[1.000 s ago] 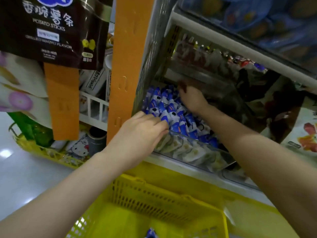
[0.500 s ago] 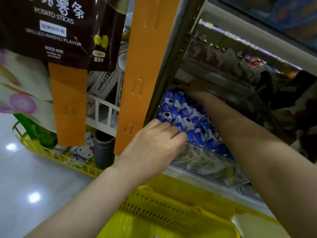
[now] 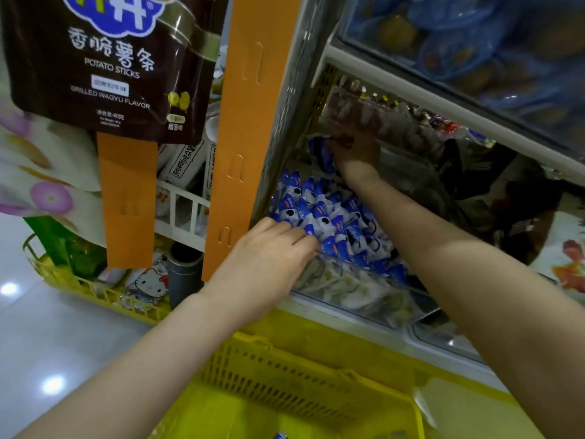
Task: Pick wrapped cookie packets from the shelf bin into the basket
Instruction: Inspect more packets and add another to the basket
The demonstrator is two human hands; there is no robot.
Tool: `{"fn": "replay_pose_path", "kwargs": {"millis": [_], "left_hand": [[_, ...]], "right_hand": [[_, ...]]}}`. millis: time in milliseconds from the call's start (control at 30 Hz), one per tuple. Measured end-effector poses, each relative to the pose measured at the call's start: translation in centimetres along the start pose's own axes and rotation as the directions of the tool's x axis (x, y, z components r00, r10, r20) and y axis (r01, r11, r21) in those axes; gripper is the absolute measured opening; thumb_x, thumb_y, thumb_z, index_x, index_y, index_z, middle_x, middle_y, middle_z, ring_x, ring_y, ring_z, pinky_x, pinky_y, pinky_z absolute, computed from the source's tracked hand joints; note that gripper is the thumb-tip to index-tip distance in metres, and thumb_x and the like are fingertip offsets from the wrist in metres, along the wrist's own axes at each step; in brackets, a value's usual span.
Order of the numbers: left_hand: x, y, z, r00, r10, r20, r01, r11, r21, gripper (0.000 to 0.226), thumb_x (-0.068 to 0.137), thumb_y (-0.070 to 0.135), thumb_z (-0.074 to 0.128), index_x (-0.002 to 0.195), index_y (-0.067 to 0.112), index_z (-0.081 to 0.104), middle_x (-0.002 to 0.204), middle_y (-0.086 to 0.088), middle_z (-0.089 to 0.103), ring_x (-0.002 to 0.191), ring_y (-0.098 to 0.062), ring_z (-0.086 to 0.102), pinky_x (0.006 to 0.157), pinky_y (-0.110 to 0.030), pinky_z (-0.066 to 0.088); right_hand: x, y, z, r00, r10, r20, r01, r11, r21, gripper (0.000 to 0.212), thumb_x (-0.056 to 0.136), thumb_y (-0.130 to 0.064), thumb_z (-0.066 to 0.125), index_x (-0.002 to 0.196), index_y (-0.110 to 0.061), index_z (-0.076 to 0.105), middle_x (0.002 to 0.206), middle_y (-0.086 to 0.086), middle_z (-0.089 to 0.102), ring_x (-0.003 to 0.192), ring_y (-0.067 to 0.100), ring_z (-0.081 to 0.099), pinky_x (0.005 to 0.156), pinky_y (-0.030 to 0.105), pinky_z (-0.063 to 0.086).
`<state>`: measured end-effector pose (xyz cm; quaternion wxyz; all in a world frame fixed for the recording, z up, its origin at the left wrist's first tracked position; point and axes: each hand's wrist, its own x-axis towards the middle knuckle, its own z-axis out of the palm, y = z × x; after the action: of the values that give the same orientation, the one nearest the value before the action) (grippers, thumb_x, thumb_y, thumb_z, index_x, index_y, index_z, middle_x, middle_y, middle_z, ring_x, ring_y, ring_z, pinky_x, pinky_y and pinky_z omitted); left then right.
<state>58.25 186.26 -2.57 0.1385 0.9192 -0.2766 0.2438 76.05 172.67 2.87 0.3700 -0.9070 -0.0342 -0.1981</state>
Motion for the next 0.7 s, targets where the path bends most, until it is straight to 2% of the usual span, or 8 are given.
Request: {"fn": "replay_pose_path", "kwargs": {"millis": [100,167,267,367,467,533,567,700], "left_hand": [[-0.4,0.3,-0.1,0.999,-0.039,0.034,0.042,0.996,-0.084,0.023,0.096,0.022,0.044,0.112,0.017,0.059,0.105,0.001,0.063,0.100,-0.019,0.054,0.087,-0.026,0.029],[-1.1,0.6,-0.1,0.999,-0.053,0.001,0.053,0.984,-0.173,0.030,0.098,0.024,0.038,0.123,0.017,0.053,0.117,0.001,0.056,0.112,-0.016,0.046,0.094,-0.021,0.022],[-2.4,2.0,-0.9,0.984,-0.159,-0.082,0.118,0.919,-0.376,0.030,0.098,0.022,0.037,0.123,0.018,0.053,0.113,0.008,0.051,0.109,-0.005,0.041,0.089,-0.013,0.026],[-3.4,3.5,-1.4,0.914,-0.378,-0.145,0.212,0.753,-0.623,0.023,0.098,0.028,0.037,0.112,0.022,0.054,0.101,0.016,0.051,0.099,0.003,0.046,0.083,-0.008,0.033],[-4.3,5.3,-2.0,0.838,-0.537,0.097,0.311,0.323,-0.894,0.036,0.092,0.049,0.037,0.107,0.022,0.056,0.102,0.011,0.061,0.096,-0.002,0.058,0.082,-0.016,0.045],[-5.0,6.6,-1.8,0.800,-0.512,0.313,0.386,0.038,-0.922,0.037,0.088,0.045,0.039,0.104,0.020,0.060,0.093,0.006,0.069,0.085,-0.005,0.065,0.070,-0.019,0.052],[-5.3,7.1,-1.6,0.775,-0.507,0.377,0.413,-0.045,-0.909,0.029,0.089,0.038,0.042,0.099,0.020,0.062,0.086,0.007,0.071,0.078,-0.004,0.066,0.063,-0.017,0.053],[-6.4,8.2,-0.9,0.701,-0.575,0.422,0.499,-0.027,-0.866,0.012,0.093,0.017,0.051,0.085,0.017,0.060,0.074,0.005,0.066,0.069,-0.003,0.063,0.061,-0.026,0.052]], "right_hand": [[-3.3,-1.0,-2.8,0.990,-0.115,-0.087,0.124,0.986,0.111,0.014,0.091,-0.016,0.054,0.098,-0.013,0.067,0.105,0.010,0.066,0.092,0.014,0.057,0.086,0.027,0.047],[-5.9,-1.7,-4.8,0.970,-0.209,-0.122,0.219,0.972,0.079,0.016,0.091,-0.017,0.055,0.103,-0.012,0.065,0.101,0.004,0.066,0.092,0.010,0.058,0.082,0.018,0.046],[-10.9,-2.9,-7.7,0.927,-0.337,-0.167,0.358,0.927,0.116,0.006,0.092,-0.019,0.054,0.095,-0.019,0.059,0.092,-0.006,0.060,0.084,0.001,0.055,0.074,0.010,0.043],[-15.7,-3.1,-9.5,0.930,-0.347,-0.120,0.367,0.893,0.260,0.007,0.092,-0.014,0.051,0.090,-0.021,0.053,0.082,-0.015,0.055,0.075,-0.006,0.052,0.069,0.010,0.041],[-19.7,-2.2,-10.0,0.957,-0.266,0.119,0.193,0.885,0.424,0.016,0.092,-0.008,0.051,0.085,-0.021,0.056,0.080,-0.012,0.058,0.072,-0.004,0.055,0.066,0.012,0.044],[-22.1,-1.2,-9.4,0.940,-0.160,0.300,-0.004,0.877,0.480,0.020,0.093,-0.007,0.050,0.082,-0.022,0.057,0.082,-0.004,0.062,0.074,0.001,0.059,0.065,0.015,0.049],[-23.1,-0.8,-8.9,0.924,-0.102,0.368,-0.110,0.853,0.510,0.020,0.093,-0.006,0.049,0.082,-0.021,0.056,0.082,-0.001,0.062,0.072,0.003,0.060,0.063,0.017,0.050],[-25.3,0.8,-7.6,0.850,0.100,0.517,-0.406,0.751,0.522,0.019,0.098,-0.015,0.041,0.094,-0.007,0.058,0.080,0.004,0.062,0.062,-0.002,0.060,0.054,0.013,0.048]]}}
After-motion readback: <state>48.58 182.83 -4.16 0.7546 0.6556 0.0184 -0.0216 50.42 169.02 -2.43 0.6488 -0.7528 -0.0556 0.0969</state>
